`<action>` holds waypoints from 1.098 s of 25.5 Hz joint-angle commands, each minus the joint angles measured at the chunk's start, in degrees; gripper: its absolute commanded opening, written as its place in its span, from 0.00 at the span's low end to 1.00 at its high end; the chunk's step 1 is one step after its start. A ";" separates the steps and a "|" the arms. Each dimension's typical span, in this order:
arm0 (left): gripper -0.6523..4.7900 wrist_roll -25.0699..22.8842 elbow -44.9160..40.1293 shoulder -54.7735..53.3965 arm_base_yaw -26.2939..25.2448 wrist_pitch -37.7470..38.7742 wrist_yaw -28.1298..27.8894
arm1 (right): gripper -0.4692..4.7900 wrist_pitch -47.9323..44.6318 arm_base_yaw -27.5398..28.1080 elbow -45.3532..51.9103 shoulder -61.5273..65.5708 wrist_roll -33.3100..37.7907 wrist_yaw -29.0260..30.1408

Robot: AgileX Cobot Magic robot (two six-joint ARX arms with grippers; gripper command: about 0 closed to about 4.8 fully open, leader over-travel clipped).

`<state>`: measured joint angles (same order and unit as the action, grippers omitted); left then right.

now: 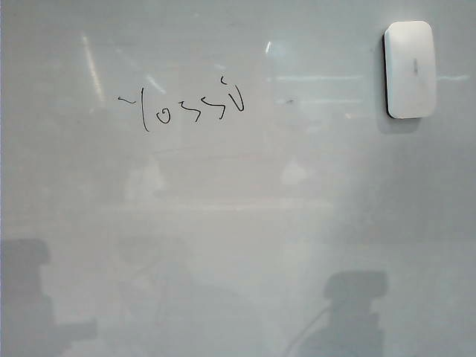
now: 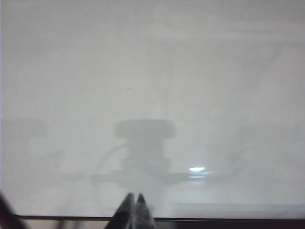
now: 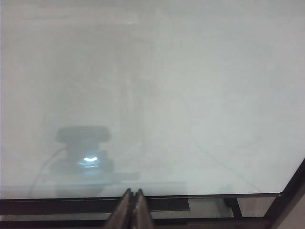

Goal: Grab the whiteboard eraser that is attached to the surface of the whiteboard and use it to clean the writing on the whiteboard.

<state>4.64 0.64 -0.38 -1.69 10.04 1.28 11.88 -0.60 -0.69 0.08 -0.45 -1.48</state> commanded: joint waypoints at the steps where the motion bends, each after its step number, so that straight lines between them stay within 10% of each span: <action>1: 0.11 15.30 6.49 -0.04 0.07 -6.14 14.60 | 0.08 -2.97 -0.09 -0.42 -0.04 6.69 0.22; 6: 0.11 13.94 27.67 -0.04 0.04 7.61 23.34 | 0.08 -3.08 -0.11 -7.08 -0.04 26.49 7.72; 12: 0.11 2.67 45.66 -3.96 0.04 36.57 18.86 | 0.08 6.08 -0.13 -20.79 1.29 21.20 14.16; 15: 0.11 -1.38 47.84 -7.32 0.04 44.70 20.87 | 0.08 17.77 -0.11 -34.64 6.14 4.42 12.83; 20: 0.11 -4.28 46.69 -7.87 0.04 43.91 27.04 | 0.08 31.78 -0.02 -51.84 16.94 -10.97 9.09; 25: 0.11 -8.72 46.64 -7.82 0.04 42.60 35.34 | 0.43 26.32 -0.09 -56.24 27.23 4.96 28.74; 28: 0.11 -8.83 46.73 -7.80 0.02 40.46 38.18 | 0.43 25.16 -0.11 -54.49 30.97 4.66 19.87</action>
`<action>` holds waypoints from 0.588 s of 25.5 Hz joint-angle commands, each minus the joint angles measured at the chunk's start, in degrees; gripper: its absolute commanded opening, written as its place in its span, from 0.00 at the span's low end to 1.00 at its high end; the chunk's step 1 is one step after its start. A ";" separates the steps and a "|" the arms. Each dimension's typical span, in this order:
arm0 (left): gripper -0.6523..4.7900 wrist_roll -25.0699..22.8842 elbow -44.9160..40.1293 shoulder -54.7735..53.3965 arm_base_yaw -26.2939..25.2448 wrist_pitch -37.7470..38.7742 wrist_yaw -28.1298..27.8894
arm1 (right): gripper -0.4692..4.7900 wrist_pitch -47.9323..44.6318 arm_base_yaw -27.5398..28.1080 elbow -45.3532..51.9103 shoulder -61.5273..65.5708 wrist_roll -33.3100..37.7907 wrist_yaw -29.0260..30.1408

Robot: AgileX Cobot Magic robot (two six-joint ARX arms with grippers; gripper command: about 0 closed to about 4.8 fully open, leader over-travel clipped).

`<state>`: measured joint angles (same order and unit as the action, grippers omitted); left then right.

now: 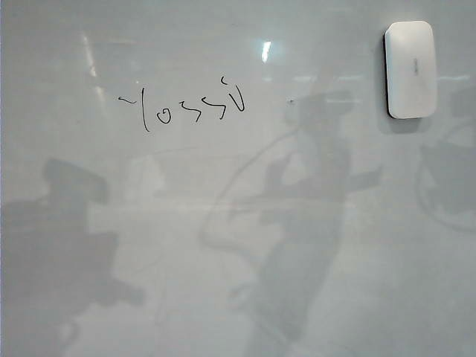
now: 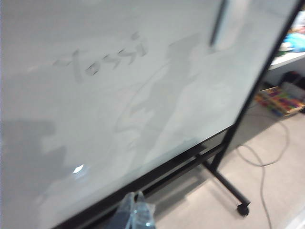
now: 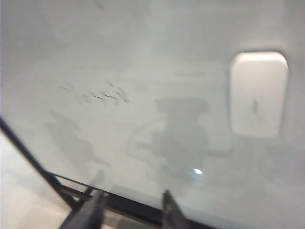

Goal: Grab the whiteboard eraser that is attached to the surface of the whiteboard and use it to clean the writing on the whiteboard.

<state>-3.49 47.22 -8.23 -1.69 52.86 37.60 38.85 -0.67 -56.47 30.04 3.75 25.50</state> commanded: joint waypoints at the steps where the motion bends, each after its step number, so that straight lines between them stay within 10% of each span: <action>1: 0.11 -0.85 0.17 0.04 0.02 -3.06 1.18 | 0.43 -6.43 -0.04 4.37 0.83 -1.99 -12.81; 5: 0.11 -0.81 0.17 0.04 0.02 -3.17 -0.70 | 0.44 -24.44 -0.04 14.27 -1.42 -2.93 -18.18; 9: 0.11 -0.81 0.17 0.04 0.02 -3.19 -0.70 | 0.69 -51.93 -0.07 27.41 -0.26 -2.89 -18.27; 15: 0.11 -0.81 0.17 0.04 0.02 -3.17 -0.72 | 0.99 -61.88 -0.13 31.65 10.73 -2.93 -23.82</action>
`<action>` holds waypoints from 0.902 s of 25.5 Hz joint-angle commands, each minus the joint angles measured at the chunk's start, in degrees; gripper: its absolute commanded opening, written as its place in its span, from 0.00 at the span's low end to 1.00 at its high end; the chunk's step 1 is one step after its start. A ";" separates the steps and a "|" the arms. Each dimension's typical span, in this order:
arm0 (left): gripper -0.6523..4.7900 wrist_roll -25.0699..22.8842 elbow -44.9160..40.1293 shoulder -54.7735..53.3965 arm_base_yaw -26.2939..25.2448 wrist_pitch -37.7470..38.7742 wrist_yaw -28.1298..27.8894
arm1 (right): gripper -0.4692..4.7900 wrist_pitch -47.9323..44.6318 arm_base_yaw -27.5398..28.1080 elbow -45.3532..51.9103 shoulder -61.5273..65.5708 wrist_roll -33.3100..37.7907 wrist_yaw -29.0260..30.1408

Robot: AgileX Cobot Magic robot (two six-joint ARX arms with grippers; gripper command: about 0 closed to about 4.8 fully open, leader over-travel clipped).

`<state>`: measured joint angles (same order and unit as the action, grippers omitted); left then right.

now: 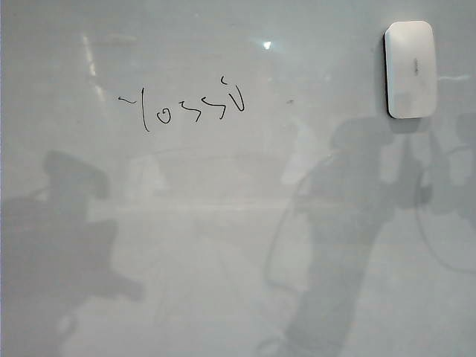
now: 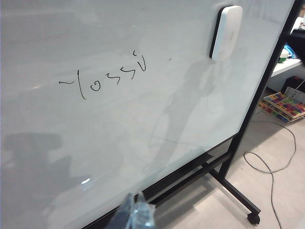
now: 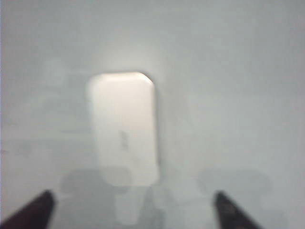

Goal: Grab the whiteboard eraser that is attached to the surface of the whiteboard and use it to clean the writing on the whiteboard.

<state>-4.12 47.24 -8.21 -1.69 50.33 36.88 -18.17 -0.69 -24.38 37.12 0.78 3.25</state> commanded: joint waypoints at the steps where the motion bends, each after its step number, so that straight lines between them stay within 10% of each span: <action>1: 0.11 -0.15 0.15 0.02 0.02 -0.66 0.00 | 0.99 -6.47 -0.13 -0.44 5.38 0.07 -1.33; 10: 0.11 -0.15 0.15 0.00 0.02 -0.63 0.02 | 0.99 -30.84 -7.74 -1.11 25.66 -2.84 -2.51; 23: 0.11 -0.15 0.15 0.00 0.02 -0.66 0.37 | 0.99 -31.10 -8.50 -9.86 37.20 -5.38 -6.14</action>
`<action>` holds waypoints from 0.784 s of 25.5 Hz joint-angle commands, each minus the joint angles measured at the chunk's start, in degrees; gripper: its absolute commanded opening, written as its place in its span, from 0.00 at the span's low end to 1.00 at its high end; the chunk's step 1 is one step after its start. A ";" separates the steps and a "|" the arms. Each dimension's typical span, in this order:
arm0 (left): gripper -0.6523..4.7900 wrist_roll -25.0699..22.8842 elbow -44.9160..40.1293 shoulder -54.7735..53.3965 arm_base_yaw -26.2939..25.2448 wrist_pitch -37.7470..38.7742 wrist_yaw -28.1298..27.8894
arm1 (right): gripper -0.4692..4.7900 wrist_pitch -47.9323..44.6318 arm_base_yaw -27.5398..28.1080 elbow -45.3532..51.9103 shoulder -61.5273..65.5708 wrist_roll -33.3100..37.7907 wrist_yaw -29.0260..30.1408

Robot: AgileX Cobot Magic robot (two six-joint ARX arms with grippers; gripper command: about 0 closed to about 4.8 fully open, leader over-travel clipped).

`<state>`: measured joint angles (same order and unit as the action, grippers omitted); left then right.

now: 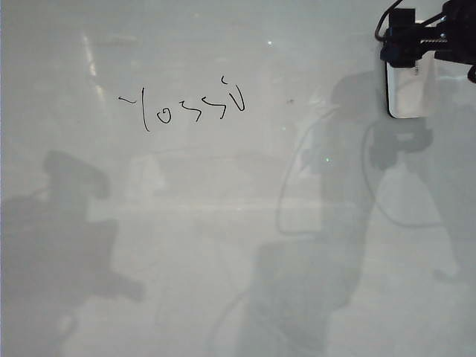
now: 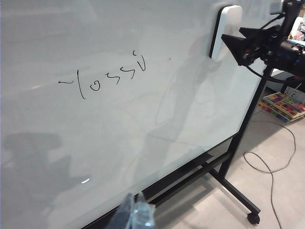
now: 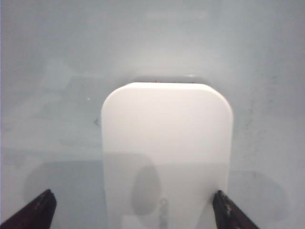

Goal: Grab the whiteboard eraser that is attached to the surface of the whiteboard and use it to clean the writing on the whiteboard.

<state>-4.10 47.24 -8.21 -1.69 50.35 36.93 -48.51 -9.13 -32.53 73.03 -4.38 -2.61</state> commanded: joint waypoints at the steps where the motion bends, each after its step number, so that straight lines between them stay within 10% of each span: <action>1: 0.11 -0.17 0.15 0.00 0.02 -0.68 0.37 | 0.99 -0.76 -0.13 -2.23 1.92 -0.22 -0.33; 8: 0.11 -0.17 0.15 0.02 0.04 -0.68 0.35 | 0.89 -0.17 -0.17 -4.90 5.18 -0.20 -1.75; 10: 0.11 -0.17 0.15 0.02 0.02 -0.68 0.35 | 0.55 0.79 -0.61 -5.09 5.18 -0.17 -1.75; 13: 0.11 -0.17 0.15 0.02 0.02 -0.68 0.37 | 0.41 0.96 -1.05 -5.11 5.14 -0.17 -1.29; 20: 0.11 -0.20 0.15 0.00 0.02 -0.74 0.24 | 0.35 6.64 -8.35 -5.20 2.97 -0.20 -2.10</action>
<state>-4.10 47.24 -8.21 -1.69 50.35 36.97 -40.99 -15.88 -37.34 76.71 -4.54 -4.67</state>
